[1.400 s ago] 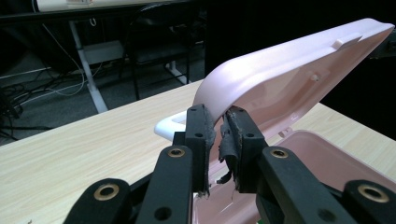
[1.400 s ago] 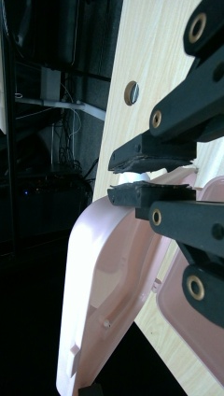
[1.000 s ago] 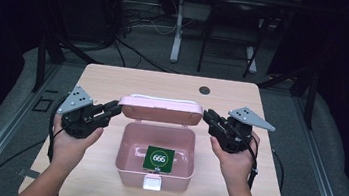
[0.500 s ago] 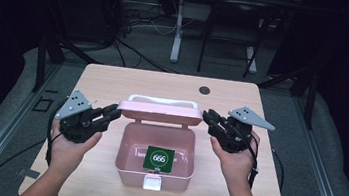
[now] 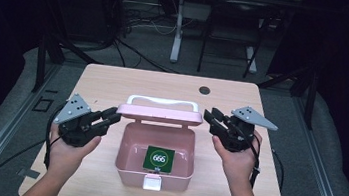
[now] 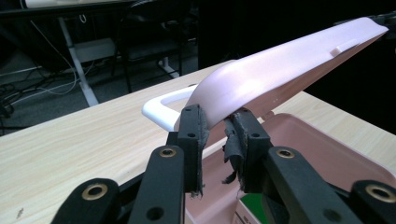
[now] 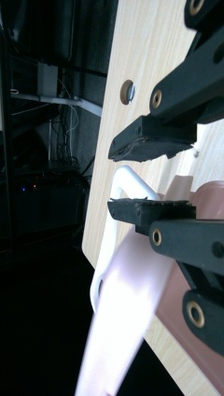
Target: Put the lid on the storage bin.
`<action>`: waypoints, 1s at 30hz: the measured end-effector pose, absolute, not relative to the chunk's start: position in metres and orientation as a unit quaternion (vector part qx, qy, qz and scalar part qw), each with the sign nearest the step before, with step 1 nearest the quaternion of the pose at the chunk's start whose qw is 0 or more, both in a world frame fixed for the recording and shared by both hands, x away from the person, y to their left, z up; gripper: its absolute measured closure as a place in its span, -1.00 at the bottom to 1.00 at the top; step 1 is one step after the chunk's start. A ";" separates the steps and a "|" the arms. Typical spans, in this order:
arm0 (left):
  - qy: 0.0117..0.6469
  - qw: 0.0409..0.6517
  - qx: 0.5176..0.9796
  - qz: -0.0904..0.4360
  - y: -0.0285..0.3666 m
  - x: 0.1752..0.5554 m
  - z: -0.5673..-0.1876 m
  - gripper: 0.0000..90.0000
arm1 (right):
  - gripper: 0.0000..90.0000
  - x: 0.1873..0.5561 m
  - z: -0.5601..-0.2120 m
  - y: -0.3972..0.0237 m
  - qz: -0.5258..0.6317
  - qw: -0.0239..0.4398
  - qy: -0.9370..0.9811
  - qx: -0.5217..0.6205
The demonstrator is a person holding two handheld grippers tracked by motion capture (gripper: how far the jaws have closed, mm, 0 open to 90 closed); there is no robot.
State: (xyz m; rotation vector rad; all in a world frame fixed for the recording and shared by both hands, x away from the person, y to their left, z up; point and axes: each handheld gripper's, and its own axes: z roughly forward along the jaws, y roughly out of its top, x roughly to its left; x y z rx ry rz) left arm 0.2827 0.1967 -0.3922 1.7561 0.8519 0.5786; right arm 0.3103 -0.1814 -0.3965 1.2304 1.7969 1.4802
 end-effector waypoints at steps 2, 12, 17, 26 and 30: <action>0.356 0.525 0.735 0.240 0.197 0.282 -0.393 0.66 | 0.49 0.310 -0.396 -0.182 0.545 0.254 0.659 0.452; 0.351 0.524 0.738 0.240 0.197 0.279 -0.394 0.62 | 0.36 0.313 -0.397 -0.185 0.546 0.250 0.658 0.453; 0.349 0.523 0.740 0.238 0.198 0.275 -0.395 0.61 | 0.33 0.314 -0.397 -0.186 0.549 0.247 0.658 0.453; 0.343 0.523 0.745 0.234 0.199 0.269 -0.399 0.57 | 0.29 0.315 -0.397 -0.189 0.550 0.244 0.656 0.457; 0.341 0.524 0.745 0.233 0.200 0.266 -0.401 0.56 | 0.28 0.315 -0.397 -0.189 0.550 0.244 0.655 0.457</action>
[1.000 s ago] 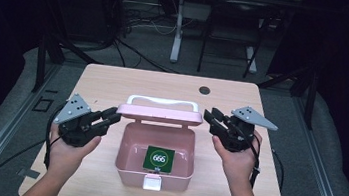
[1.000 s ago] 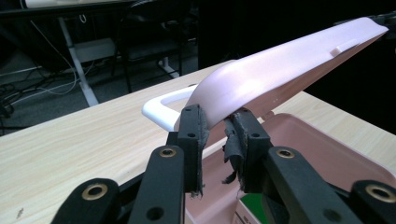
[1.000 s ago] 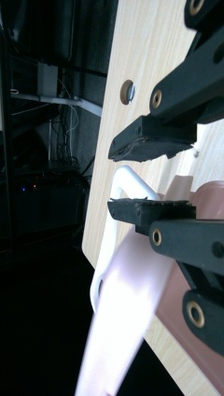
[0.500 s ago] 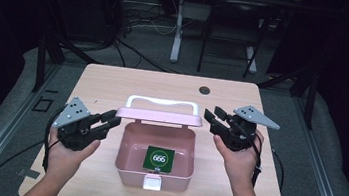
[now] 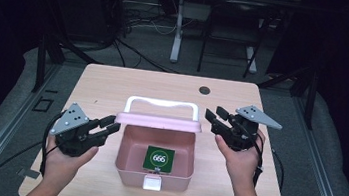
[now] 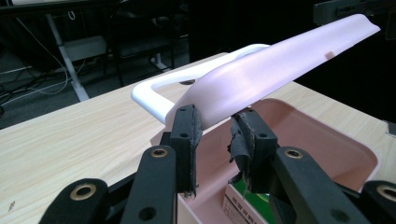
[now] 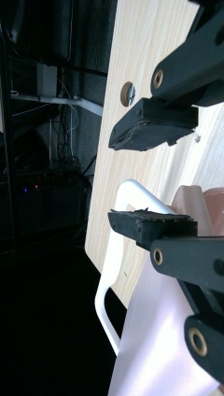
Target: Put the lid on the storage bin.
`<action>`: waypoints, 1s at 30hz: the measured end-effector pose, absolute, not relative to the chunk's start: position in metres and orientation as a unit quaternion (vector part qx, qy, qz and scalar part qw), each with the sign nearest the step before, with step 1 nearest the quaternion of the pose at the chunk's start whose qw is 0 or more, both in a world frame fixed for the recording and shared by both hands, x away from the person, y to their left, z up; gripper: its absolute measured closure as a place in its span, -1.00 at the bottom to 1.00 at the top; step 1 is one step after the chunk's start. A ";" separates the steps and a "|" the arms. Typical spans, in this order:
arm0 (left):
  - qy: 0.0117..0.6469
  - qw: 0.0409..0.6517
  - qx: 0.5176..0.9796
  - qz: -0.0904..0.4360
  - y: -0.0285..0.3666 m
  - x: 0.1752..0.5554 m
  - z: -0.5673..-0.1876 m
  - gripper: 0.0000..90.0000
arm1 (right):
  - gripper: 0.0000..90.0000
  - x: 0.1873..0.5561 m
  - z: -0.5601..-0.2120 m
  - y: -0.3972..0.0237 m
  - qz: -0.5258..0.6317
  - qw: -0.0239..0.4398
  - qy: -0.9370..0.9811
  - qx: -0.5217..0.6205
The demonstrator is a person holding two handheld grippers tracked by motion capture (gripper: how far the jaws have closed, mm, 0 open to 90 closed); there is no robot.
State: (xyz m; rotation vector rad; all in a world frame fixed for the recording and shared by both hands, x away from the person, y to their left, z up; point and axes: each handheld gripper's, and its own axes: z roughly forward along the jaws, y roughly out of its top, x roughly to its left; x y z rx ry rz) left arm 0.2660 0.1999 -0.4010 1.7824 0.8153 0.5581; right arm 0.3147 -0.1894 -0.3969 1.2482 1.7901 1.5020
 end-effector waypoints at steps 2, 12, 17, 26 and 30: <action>0.339 0.525 0.745 0.233 0.200 0.265 -0.402 0.55 | 0.28 0.315 -0.397 -0.190 0.551 0.243 0.654 0.458; 0.336 0.527 0.747 0.226 0.201 0.259 -0.408 0.50 | 0.24 0.315 -0.398 -0.190 0.547 0.245 0.657 0.458; 0.337 0.526 0.748 0.225 0.202 0.257 -0.412 0.40 | 0.19 0.319 -0.400 -0.190 0.535 0.248 0.664 0.459; 0.337 0.528 0.746 0.227 0.208 0.253 -0.420 0.17 | 0.09 0.323 -0.405 -0.190 0.521 0.249 0.673 0.462; 0.337 0.527 0.747 0.224 0.209 0.251 -0.422 0.15 | 0.06 0.324 -0.405 -0.190 0.525 0.243 0.673 0.461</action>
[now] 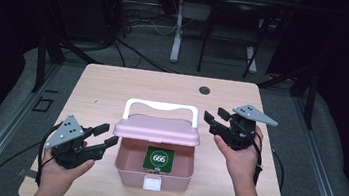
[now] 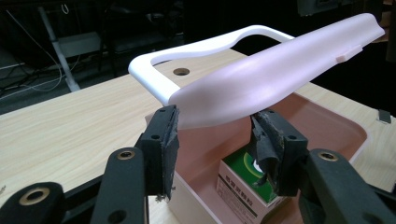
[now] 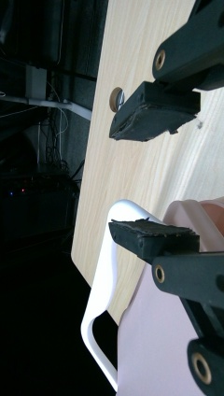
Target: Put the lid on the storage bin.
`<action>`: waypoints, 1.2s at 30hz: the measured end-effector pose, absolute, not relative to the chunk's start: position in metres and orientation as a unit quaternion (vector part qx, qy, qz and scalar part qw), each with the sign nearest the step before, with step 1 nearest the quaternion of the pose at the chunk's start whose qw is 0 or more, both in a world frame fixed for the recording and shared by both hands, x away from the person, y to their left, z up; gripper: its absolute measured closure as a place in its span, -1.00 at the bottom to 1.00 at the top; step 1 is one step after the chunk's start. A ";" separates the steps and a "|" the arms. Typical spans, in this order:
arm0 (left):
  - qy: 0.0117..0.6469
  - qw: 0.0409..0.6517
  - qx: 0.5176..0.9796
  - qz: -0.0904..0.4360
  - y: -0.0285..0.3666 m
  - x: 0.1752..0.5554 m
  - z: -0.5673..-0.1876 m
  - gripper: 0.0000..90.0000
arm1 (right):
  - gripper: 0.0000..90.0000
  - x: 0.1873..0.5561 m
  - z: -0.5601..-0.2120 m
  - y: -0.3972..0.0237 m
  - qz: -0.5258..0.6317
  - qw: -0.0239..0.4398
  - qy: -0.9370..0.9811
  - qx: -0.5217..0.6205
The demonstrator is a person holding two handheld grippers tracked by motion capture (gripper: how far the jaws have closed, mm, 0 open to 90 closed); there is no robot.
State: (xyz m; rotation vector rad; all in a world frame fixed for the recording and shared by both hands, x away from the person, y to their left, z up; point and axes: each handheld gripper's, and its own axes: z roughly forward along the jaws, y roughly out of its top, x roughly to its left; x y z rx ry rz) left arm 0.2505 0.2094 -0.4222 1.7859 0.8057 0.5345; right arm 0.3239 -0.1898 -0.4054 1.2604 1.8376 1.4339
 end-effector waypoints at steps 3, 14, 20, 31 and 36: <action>0.337 0.526 0.749 0.220 0.211 0.248 -0.423 0.13 | 0.06 0.324 -0.406 -0.190 0.524 0.244 0.673 0.461; 0.334 0.526 0.751 0.217 0.214 0.240 -0.432 0.13 | 0.05 0.324 -0.406 -0.191 0.522 0.247 0.672 0.462; 0.333 0.524 0.755 0.212 0.215 0.236 -0.438 0.13 | 0.05 0.324 -0.406 -0.191 0.520 0.248 0.672 0.464; 0.334 0.534 0.747 0.212 0.221 0.227 -0.447 0.18 | 0.05 0.325 -0.407 -0.192 0.519 0.248 0.672 0.466; 0.340 0.536 0.744 0.209 0.225 0.226 -0.450 0.19 | 0.05 0.325 -0.409 -0.190 0.516 0.247 0.676 0.465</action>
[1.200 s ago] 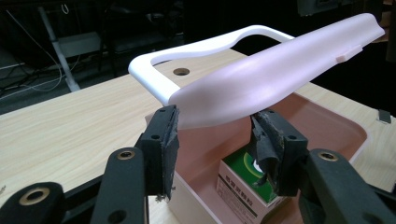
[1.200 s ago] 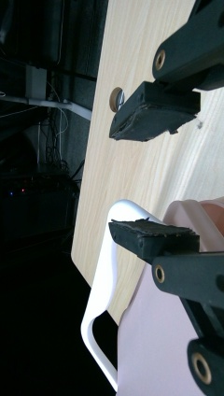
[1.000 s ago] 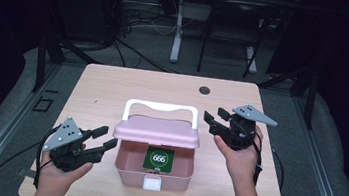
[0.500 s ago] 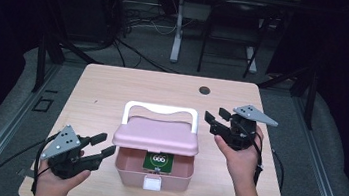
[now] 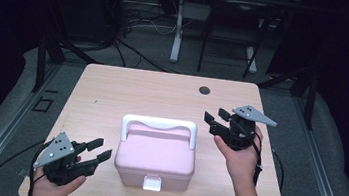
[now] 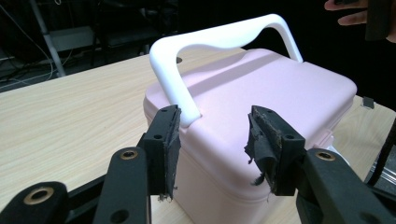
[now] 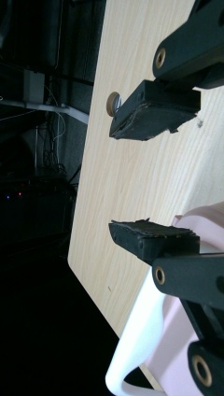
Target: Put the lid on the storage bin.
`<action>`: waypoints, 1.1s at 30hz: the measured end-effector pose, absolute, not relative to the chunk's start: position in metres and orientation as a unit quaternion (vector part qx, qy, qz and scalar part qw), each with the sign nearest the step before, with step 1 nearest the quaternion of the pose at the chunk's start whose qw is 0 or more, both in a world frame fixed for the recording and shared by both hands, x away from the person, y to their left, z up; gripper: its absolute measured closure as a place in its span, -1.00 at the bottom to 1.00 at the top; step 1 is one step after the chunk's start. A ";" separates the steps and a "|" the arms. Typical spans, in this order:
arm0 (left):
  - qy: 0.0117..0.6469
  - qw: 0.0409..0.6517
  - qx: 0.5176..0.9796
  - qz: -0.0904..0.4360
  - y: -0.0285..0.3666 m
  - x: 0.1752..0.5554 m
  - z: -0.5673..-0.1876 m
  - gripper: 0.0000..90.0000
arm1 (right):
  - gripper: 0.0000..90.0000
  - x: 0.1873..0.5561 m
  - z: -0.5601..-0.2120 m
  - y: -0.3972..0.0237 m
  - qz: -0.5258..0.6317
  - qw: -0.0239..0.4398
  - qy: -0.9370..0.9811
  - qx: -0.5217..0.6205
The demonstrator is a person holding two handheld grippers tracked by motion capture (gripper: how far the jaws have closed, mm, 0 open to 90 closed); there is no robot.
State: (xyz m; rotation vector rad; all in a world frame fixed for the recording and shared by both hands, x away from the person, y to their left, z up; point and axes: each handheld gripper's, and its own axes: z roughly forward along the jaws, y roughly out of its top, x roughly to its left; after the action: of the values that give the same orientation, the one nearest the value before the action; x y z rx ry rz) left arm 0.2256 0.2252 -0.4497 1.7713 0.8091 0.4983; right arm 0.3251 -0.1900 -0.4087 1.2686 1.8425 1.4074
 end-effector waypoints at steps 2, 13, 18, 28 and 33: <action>0.340 0.532 0.748 0.208 0.225 0.226 -0.452 0.19 | 0.05 0.325 -0.409 -0.189 0.515 0.247 0.677 0.464; 0.356 0.522 0.748 0.202 0.232 0.230 -0.464 0.19 | 0.05 0.326 -0.410 -0.192 0.516 0.250 0.673 0.466; 0.371 0.515 0.746 0.203 0.237 0.236 -0.472 0.19 | 0.05 0.326 -0.412 -0.191 0.513 0.249 0.676 0.467; 0.405 0.497 0.740 0.205 0.247 0.252 -0.494 0.19 | 0.06 0.332 -0.422 -0.197 0.505 0.252 0.673 0.478; 0.412 0.490 0.740 0.207 0.250 0.256 -0.502 0.19 | 0.06 0.335 -0.426 -0.201 0.500 0.257 0.670 0.485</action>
State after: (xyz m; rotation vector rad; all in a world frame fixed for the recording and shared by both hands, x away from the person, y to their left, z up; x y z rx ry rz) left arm 0.2556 0.2499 -0.5018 1.7986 1.0000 0.5029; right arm 0.3348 -0.2009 -0.4263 1.3169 1.8165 1.3570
